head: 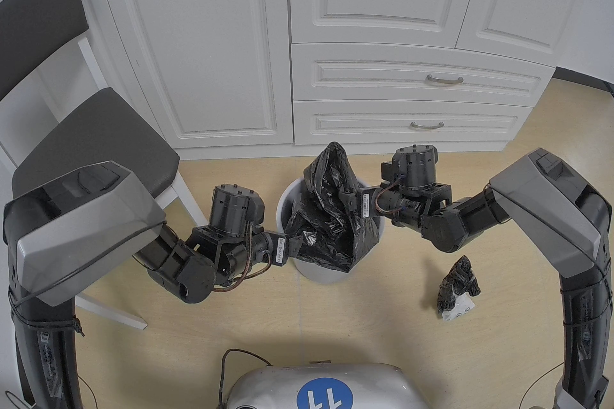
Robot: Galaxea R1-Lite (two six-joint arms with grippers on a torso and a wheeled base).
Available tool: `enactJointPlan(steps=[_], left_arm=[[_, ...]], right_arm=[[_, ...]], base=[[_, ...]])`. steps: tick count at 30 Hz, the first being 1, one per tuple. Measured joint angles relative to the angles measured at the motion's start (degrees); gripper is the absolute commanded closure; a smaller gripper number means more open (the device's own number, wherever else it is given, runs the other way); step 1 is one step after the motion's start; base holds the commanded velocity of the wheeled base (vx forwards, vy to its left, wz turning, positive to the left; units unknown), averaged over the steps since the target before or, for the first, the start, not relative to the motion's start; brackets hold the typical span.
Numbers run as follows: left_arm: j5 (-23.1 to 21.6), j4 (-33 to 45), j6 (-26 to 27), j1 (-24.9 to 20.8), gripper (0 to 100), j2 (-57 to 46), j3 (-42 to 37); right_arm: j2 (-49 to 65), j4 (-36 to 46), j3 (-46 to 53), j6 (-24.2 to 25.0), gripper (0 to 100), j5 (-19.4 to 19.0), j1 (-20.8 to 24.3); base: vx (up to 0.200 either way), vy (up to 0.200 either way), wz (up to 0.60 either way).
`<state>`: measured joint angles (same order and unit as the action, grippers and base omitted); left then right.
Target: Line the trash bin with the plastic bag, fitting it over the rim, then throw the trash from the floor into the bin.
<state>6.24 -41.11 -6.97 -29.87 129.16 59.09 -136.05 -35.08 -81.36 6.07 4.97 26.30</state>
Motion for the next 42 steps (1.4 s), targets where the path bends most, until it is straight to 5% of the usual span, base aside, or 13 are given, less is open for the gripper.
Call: enactJointPlan(steps=[1, 2, 13, 22, 23, 42], left_arm=[[-0.2, 0.0, 0.1, 0.1, 0, 0.0, -0.4], [-0.2, 0.0, 0.1, 0.1, 0, 0.0, -0.7], [-3.4, -0.2, 0.5, 0.2, 0, 0.6, -0.4], [-3.7, -4.8, 6.2, 0.8, 0, 6.3, 5.7], [-3.7, -5.0, 6.4, 0.9, 100, 6.9, 6.3], [-3.7, -12.5, 4.4, 1.8, 100, 5.6, 1.1]], right_arm=[[-0.3, 0.0, -0.3, 0.1, 0, 0.0, 0.1], [-0.6, -0.1, -0.5, 0.1, 100, 0.0, 0.2], [-1.6, -0.4, -1.8, 2.2, 100, 0.1, 0.3], [-0.8, -0.4, -1.4, 2.2, 100, 0.0, -0.1], [-0.7, -0.4, -1.4, 2.2, 100, 0.0, -0.1], [3.9, -0.5, 7.6, 1.8, 100, 0.3, -1.7]], base=[[0.000, 0.000, 0.00], [0.000, 0.000, 0.00], [0.000, 0.000, 0.00], [0.000, 0.000, 0.00], [0.000, 0.000, 0.00], [0.000, 0.000, 0.00]])
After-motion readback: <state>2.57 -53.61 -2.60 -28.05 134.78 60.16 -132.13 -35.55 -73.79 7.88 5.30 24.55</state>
